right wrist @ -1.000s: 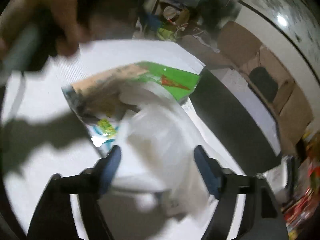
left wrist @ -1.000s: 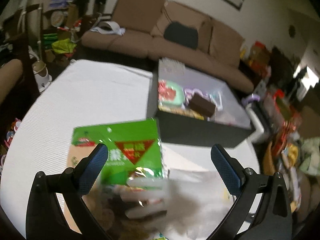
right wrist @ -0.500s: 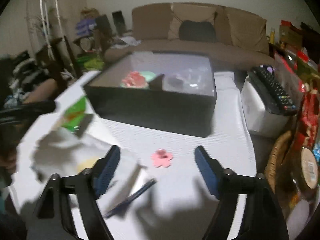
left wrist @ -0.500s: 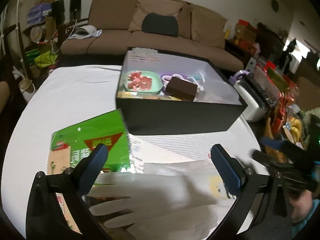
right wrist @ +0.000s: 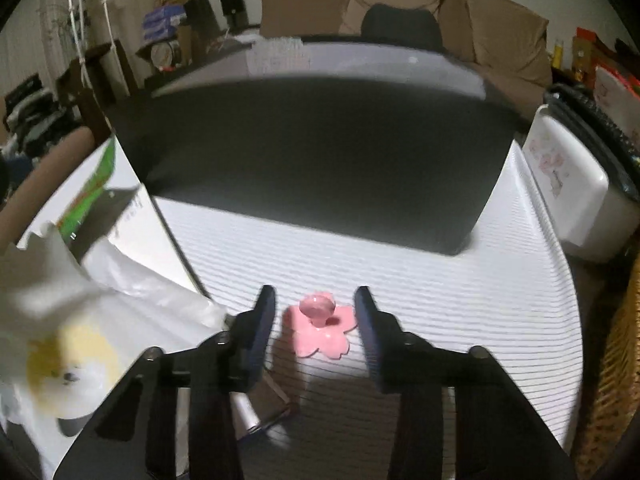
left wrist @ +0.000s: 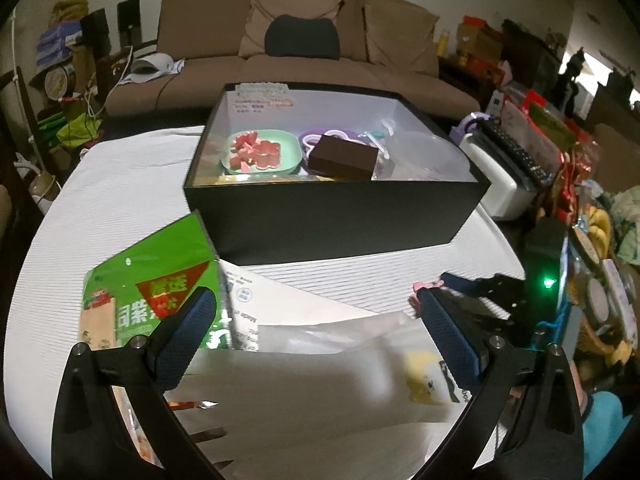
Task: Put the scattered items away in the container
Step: 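Grasp the pink flower clip on the table with the right tool, then carry the pink clip into the box onto the green plate and release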
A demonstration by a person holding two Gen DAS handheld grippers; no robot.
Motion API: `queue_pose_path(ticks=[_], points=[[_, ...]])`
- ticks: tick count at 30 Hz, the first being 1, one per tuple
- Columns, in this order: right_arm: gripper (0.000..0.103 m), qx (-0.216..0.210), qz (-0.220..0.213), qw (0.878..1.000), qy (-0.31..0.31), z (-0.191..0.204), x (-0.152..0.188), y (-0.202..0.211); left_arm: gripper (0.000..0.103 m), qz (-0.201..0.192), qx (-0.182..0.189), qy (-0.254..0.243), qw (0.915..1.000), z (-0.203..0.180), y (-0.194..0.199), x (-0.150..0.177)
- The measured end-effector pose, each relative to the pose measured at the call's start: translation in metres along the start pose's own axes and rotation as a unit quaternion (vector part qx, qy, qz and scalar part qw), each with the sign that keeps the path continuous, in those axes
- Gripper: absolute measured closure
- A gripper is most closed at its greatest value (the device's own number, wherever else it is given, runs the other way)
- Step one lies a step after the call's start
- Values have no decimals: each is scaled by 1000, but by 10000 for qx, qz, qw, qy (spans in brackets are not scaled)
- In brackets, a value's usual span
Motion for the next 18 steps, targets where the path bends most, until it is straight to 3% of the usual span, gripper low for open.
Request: queue_pose_path(ticks=[1,9,18], points=[[87,-5,-5,10000,-10,-2,1,0,1,5,-11,-27,10000,-1,-1,0],[86,-88,-269,9994,191,7,-17,25,3,-36,14,-94,9999,-5,-2,0],[86,-725,-469,9941,656,62,-92,90,4,-277,109,143,9995,12,12,-12]])
Point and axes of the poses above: each gripper's, at about its wrist camera, not at the fingertips, and y roughly against the way its jaws point, z to its left, x to its underside, the point moved 10 cm from there along -y, roughly the way its jaws point, and after that the axes turned 12 degrees about -x, right-handed, at the moved point
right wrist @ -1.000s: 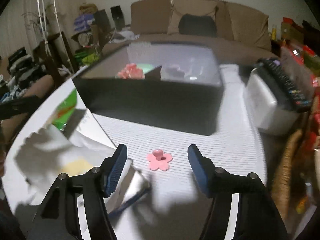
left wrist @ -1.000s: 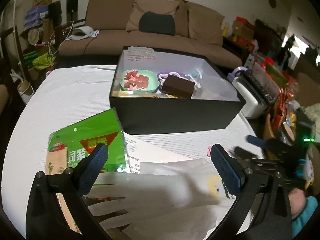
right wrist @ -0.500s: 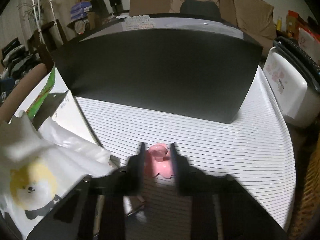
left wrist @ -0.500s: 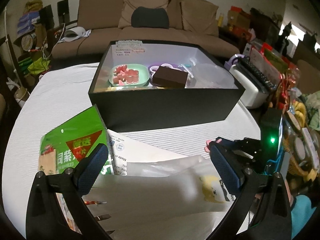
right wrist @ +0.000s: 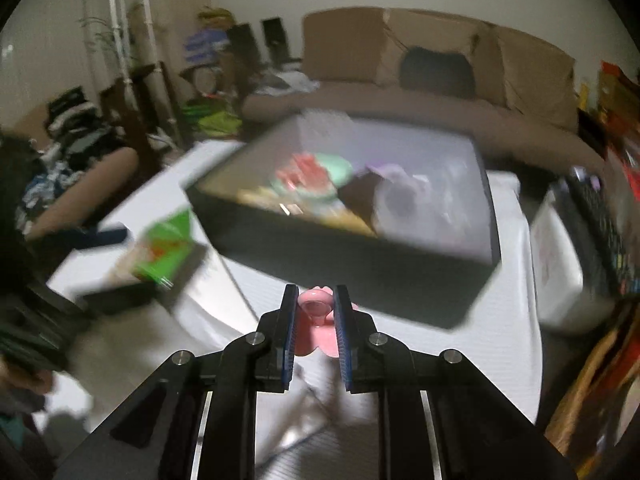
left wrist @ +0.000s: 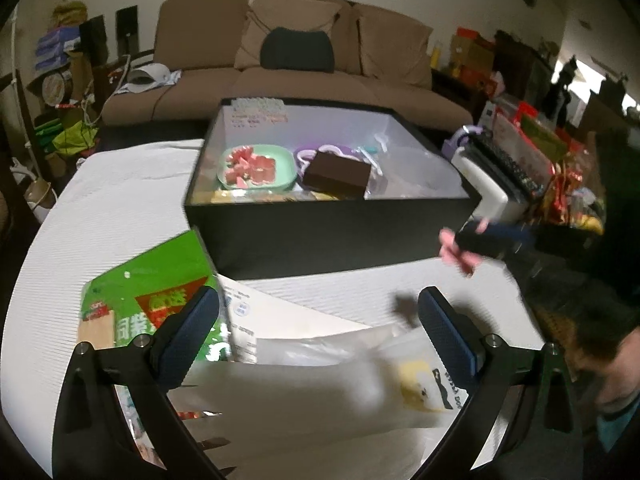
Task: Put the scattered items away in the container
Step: 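Carry the pink clip into the box onto the green plate and release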
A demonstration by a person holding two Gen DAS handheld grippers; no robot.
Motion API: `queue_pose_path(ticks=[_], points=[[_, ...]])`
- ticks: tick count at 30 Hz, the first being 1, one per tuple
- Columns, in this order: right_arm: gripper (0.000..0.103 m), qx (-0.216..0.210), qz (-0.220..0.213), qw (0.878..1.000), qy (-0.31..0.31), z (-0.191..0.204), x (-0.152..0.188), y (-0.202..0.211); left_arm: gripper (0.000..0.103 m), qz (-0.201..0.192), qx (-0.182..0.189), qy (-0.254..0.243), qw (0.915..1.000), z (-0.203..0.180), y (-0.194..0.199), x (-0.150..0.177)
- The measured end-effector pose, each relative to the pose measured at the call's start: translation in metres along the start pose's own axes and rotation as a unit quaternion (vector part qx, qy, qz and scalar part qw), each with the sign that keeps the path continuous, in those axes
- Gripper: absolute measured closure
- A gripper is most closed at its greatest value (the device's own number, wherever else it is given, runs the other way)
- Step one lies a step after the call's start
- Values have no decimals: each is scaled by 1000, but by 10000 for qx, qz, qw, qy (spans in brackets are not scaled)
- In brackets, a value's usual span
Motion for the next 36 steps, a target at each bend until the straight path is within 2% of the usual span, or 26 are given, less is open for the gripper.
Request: queue_pose_path(ticks=[5,9,12,16,18,21,25,30,32,34,36], points=[[86,-468,134,9988,-38,17,-76,-23,3,-7,-5,366,9993,24,2,-3],[86,-728,380,9952,-532,0,-129,-78,3,-21,-26,526,9986,39,1,-7],[86,-558,734,9922,-835,-25,-146,-132,3,-58,-17,659,9978,48,0,-10],[86,-89,1389,9851,-1014,-60,-138,-201,3,14,-47,818,9966,63,-7,-8],[86,296,1804,9790,-899,-78,-124,-230,3,76,-56,856,9963,68,-12,-5],[86,464,2113,9724,-868,-93,-109,-254,3,123,-127,812,9965,73,-16,-1],[86,442,2342,9658,-1020,-101,-95,-266,3,150,-138,815,9965,72,-19,1],[85,430,2329,9665,-986,-99,-97,-262,3,168,-169,737,9970,66,-19,4],[81,405,2330,9665,-993,-96,-99,-262,3,159,-163,724,9971,64,-18,3],[69,443,2327,9664,-995,-96,-99,-261,3,140,-165,704,9973,63,-17,2],[68,455,2314,9665,-1010,-95,-101,-261,3,149,-167,691,9974,62,-18,3]])
Point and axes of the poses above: each gripper's, at about its wrist camera, not at the fingertips, and y roughly against the way its jaws point, z to its left, x to its underside, the point moved 10 cm from there along -y, roughly the way its jaws point, and after that the axes turned 12 degrees about -x, right-handed, at the moved point
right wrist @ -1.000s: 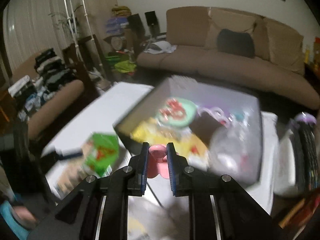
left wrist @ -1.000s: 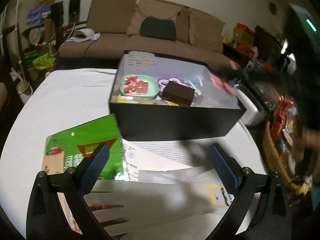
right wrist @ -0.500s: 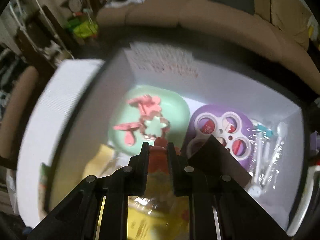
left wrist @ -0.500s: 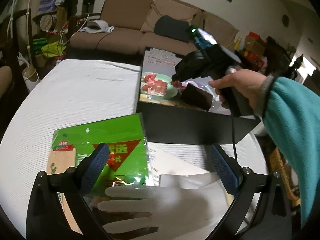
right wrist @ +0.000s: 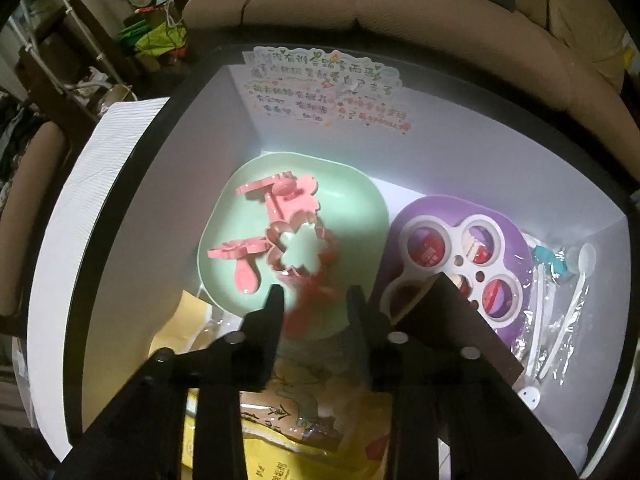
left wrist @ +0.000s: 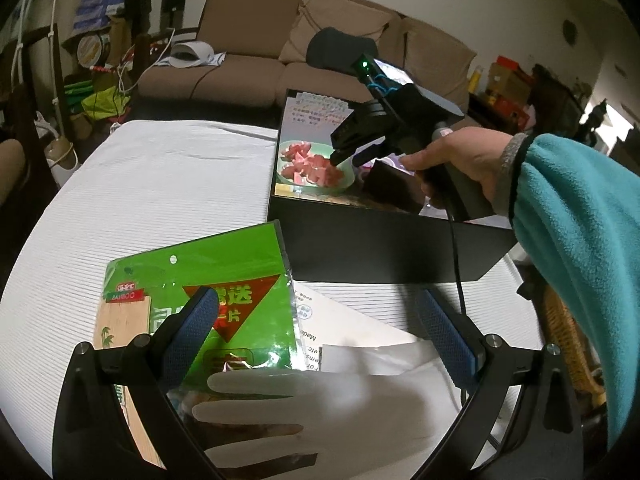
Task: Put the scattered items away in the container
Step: 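Carry the pink clip into the box onto the green plate and release, then grasp the white Happy Dog bag on the table with the right tool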
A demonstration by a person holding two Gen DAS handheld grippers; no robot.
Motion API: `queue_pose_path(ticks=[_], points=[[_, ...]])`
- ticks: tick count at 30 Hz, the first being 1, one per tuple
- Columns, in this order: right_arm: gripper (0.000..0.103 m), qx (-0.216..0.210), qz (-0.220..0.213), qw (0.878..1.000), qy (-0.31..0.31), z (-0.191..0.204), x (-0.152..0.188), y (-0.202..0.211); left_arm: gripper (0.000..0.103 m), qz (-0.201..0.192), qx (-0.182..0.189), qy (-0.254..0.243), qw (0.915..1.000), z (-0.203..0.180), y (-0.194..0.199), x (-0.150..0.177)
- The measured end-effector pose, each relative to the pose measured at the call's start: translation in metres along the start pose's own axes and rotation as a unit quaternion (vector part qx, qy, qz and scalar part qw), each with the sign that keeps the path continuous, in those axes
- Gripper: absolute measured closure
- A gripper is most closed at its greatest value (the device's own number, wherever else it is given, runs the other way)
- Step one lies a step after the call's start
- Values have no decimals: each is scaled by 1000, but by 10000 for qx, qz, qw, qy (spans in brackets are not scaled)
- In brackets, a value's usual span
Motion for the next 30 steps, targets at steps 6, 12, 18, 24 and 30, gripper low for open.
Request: queue_pose_path(ticks=[6,12,18,24,30], points=[[68,-34,-140,9999,66,3,-4,10,3,8,22,77,10000,5,0,-2],[66,-577,-408,9974,165,27,8,44,3,-12,-13,94,10000,9,1,-4],[55,-972,-823,9907,475,51,49,102,3,-12,-34,123,9999,11,7,-5],[47,-1130,-1256,9822,819,70,111,155,3,-41,-98,9,9999,8,16,-5],[42,-1058,-1640,9734,1203,92,190,187,3,-9,-251,-193,9995,8,23,2]])
Point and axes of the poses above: each gripper's, at about its wrist camera, not at the fingertips, and y roughly against the way its jaws point, z to its left, x to its underside, the point moved 10 cm from there along -y, roughly the way its jaws point, and after that the axes turned 12 degrees about -x, right-handed, at the moved point
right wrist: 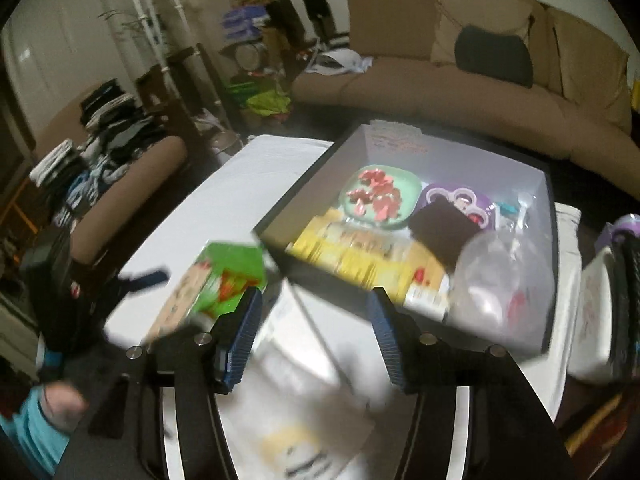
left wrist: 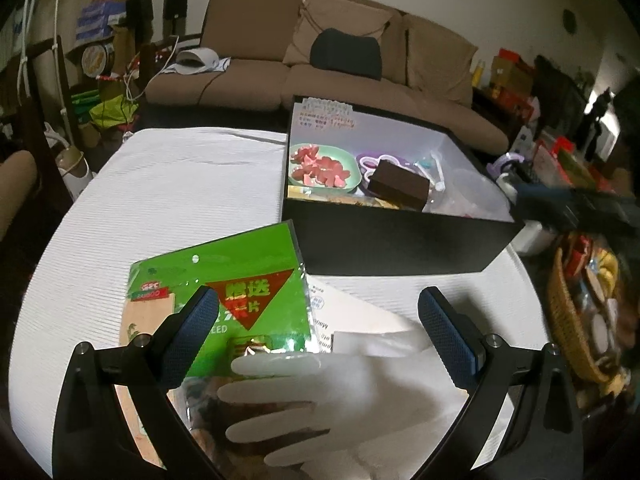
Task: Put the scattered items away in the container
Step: 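Grasp the white Happy Dog bag on the table with the right tool, then lift the white bag up toward the glove with the right tool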
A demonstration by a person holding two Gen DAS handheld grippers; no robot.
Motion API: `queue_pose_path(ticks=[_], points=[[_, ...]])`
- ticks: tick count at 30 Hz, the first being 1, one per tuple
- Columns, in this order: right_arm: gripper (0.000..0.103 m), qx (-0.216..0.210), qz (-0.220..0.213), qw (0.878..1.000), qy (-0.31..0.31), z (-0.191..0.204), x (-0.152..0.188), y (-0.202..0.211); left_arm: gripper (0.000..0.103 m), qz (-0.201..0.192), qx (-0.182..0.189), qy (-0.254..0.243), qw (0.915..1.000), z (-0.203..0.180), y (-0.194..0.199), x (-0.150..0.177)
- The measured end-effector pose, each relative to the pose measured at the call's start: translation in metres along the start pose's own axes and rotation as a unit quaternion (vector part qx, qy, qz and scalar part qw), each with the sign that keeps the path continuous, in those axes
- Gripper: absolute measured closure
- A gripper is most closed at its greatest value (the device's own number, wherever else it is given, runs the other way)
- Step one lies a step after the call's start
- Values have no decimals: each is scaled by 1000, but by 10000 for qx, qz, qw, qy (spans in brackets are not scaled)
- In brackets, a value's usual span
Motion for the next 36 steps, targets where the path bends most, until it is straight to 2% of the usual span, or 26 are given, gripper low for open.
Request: queue_pose_path(ticks=[5,9,13,15,18,20,22,25,28,31,33,35,36], points=[[36,-79,-85,9999,-4,21,51,10,3,94,-132,-114,9998,3,6,7],[32,-67,-39,9999,-107,14,83,10,2,221,-308,-171,9991,15,11,15],[32,-76,-150,9998,-81,12,101,14,2,376,-515,-225,9977,37,19,32],[32,-251,-239,9994,63,21,104,13,3,432,-543,-277,9972,42,23,40],[32,-429,-107,9990,-18,25,110,6,4,483,-284,-462,9974,34,31,51],[32,-339,-64,9984,-452,7,115,6,4,467,-32,-733,9962,18,39,57],[32,-473,-117,9931,-1065,-15,125,10,2,237,-29,-1291,9913,-4,48,64],[31,-384,-172,9883,-1465,-39,135,18,2,-57,-581,-2169,9744,-28,39,78],[30,-400,-125,9861,-1608,-47,141,21,2,39,-764,-2457,9663,-45,22,86],[26,-908,-84,9763,-1962,-42,147,13,2,55,-771,-2471,9659,-50,21,85],[26,-1144,-70,9668,-2283,-43,153,4,2,161,-614,-2311,9709,-47,22,84],[26,-1545,-179,9480,-2775,-45,159,-3,2,238,-473,-2180,9745,-44,22,84],[25,-1793,-299,9343,-3065,-47,160,-6,2,269,-444,-2157,9751,-43,21,83]])
Point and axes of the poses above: each gripper's, at about its wrist camera, not at the fingertips, and y roughly against the way its jaws point, z to its left, x to its underside, the point moved 10 cm from there along -y, roughly the way its jaws point, and after that the axes turned 12 degrees about -x, right-handed, at the moved point
